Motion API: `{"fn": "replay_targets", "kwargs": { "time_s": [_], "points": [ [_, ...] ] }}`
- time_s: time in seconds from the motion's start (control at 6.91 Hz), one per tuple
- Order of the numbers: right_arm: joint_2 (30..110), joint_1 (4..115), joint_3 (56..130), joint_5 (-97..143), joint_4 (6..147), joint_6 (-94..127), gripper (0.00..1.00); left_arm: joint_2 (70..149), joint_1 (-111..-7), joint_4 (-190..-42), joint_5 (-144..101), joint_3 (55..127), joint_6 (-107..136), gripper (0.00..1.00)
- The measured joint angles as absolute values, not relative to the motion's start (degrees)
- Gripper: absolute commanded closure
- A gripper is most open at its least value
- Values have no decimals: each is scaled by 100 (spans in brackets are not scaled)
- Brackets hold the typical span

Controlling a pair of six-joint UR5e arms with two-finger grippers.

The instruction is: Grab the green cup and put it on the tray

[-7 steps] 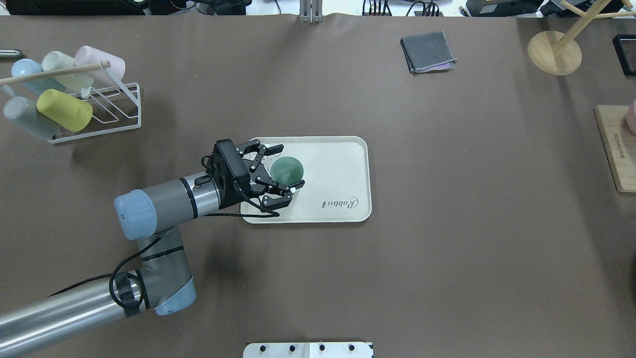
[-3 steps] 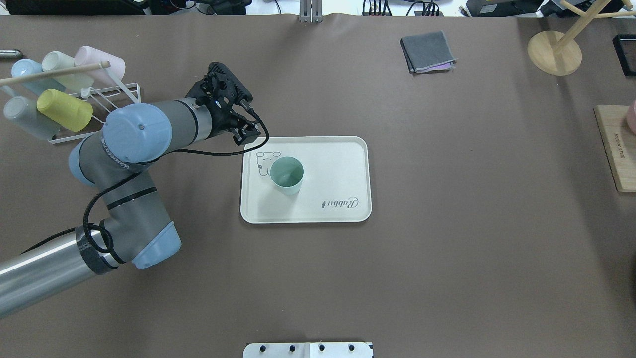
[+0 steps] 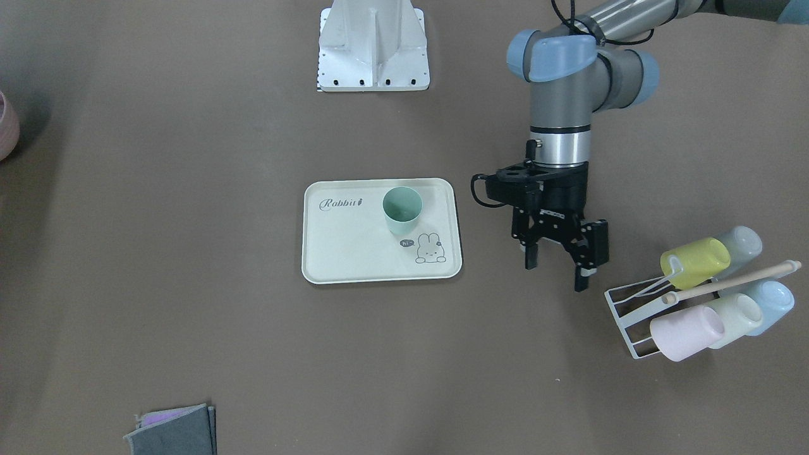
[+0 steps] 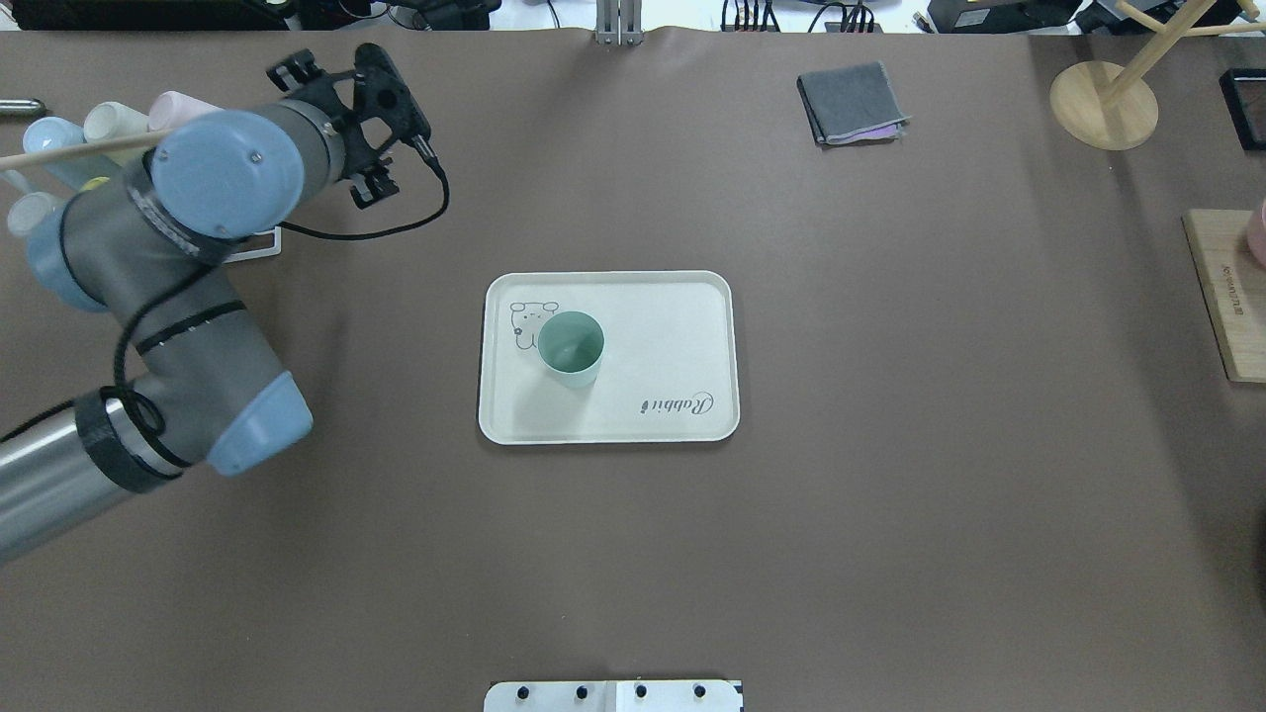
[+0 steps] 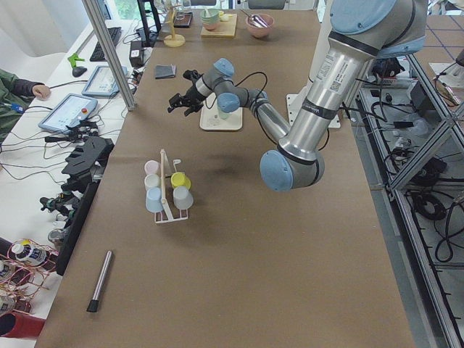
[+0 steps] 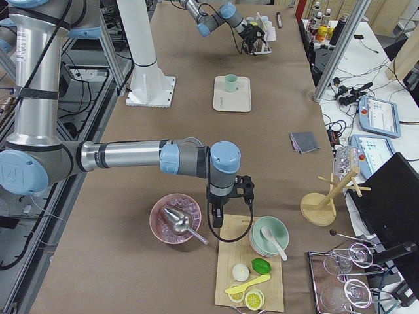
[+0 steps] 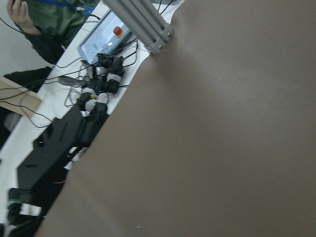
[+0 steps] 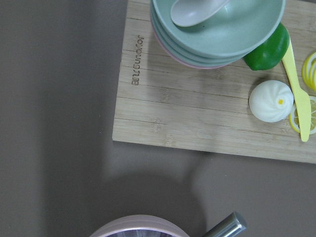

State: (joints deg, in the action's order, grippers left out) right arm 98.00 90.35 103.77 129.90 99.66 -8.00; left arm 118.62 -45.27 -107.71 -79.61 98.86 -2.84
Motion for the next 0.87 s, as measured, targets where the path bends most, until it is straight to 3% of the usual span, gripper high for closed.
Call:
{"fn": "replay_targets", "kwargs": {
  "time_s": [0.43, 0.87],
  "points": [
    [9808, 9035, 10378, 12990, 9967, -800, 0, 11050, -6667, -10648, -10543, 9843, -535, 1],
    [9825, 9035, 10392, 13007, 9973, -796, 0, 10180, -8227, -10631, -13072, 8851, 409, 1]
  ]
}}
